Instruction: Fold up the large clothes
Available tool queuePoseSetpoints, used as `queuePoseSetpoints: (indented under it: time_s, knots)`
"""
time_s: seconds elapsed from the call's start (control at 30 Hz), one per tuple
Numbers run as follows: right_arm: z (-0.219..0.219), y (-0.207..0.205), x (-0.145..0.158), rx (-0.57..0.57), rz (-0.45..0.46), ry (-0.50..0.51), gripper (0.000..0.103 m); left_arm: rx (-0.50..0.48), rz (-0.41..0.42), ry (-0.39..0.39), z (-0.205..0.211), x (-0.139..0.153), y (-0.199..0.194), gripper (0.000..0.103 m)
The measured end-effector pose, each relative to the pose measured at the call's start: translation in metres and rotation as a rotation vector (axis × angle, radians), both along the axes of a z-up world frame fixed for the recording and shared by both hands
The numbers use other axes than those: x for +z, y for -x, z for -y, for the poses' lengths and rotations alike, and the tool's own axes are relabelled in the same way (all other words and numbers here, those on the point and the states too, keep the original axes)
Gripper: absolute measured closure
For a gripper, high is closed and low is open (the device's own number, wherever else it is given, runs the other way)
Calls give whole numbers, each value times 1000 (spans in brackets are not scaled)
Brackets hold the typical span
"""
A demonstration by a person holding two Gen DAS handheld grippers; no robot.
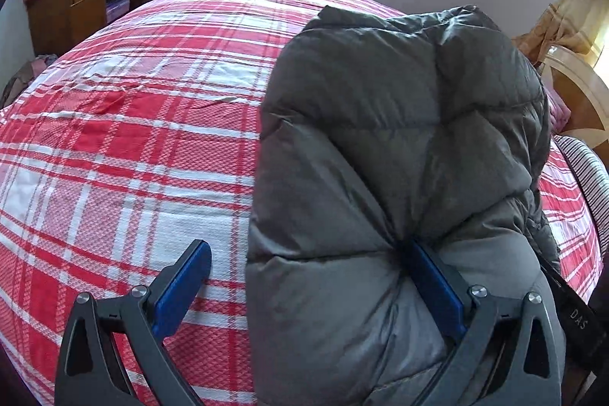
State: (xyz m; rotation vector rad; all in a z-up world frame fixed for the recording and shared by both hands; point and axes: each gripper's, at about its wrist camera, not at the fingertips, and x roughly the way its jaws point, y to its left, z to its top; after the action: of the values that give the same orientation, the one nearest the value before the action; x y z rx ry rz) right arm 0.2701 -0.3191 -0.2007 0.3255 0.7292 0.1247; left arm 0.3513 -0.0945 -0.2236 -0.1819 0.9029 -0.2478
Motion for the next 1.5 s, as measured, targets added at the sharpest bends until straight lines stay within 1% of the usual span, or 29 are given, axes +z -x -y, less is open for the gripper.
queuePoseSetpoints:
  time_s: [0.17,0.2,0.23,0.37,0.4,0.43,0.47,0.53,0.57,0.67,0.7,0.8,0.87,0.9,0.93,1.03,1.07,1.13,1.17,1.2,1.27,1.3,1.33,1.43,1.5]
  knots:
    - [2,-2,0,17,1,-21,20,-43,6,-6,9,1,0,1]
    - [2,-1,0,16,3,-20,22,-44,8,-12,9,2,0,1]
    - [1,1,0,18,9,-16,26,-48,10,-19,12,3,1,1]
    - [-1,-1,-2,30,0,-16,28,-69,13,-22,19,4,3,1]
    - [-2,-2,-3,35,2,-19,30,-73,16,-24,20,5,4,1]
    - [-3,-1,-2,54,8,-29,37,-78,18,-26,22,6,5,1]
    - [-5,0,-2,68,17,-36,41,-78,18,-28,24,5,4,1]
    - [-7,-1,-3,77,13,-29,40,-82,17,-30,26,5,4,2]
    - [-8,-3,-3,79,5,-32,37,-85,20,-32,25,5,5,2]
    - [-10,-5,-4,78,-2,-28,34,-104,33,-29,31,6,2,10]
    - [-12,-6,-3,79,-4,-18,35,-110,39,-32,33,7,3,13]
    - [-14,-7,-3,78,-6,-5,38,-123,42,-36,40,10,5,18]
    - [-18,-6,0,95,13,-2,50,-138,57,-39,44,13,10,23]
    - [-23,-5,0,106,28,1,53,-143,65,-42,46,14,12,26]
    - [-24,-3,0,112,36,3,55,-146,73,-47,49,15,13,27]
    - [-24,-9,-2,125,15,-17,54,-144,73,-49,51,15,14,29]
    - [-23,-11,-3,129,6,-31,53,-142,75,-51,52,16,14,29]
    - [-22,-15,-5,131,-5,-47,50,-144,82,-56,53,16,13,31]
    - [-23,-16,-4,130,-3,-46,51,-147,90,-63,55,17,14,32]
    - [-23,-14,-4,130,1,-40,53,-150,98,-69,56,18,15,36]
    - [-25,-12,-3,148,18,-43,66,-159,124,-100,63,23,21,43]
    - [-27,-10,-3,159,23,-48,68,-162,134,-114,65,23,19,50]
    - [-29,-9,-3,169,27,-53,71,-166,146,-130,67,24,22,60]
    - [-29,-6,-1,187,47,-67,75,-177,208,-210,79,34,36,72]
    - [-30,-3,0,198,63,-76,76,-181,228,-240,85,37,42,75]
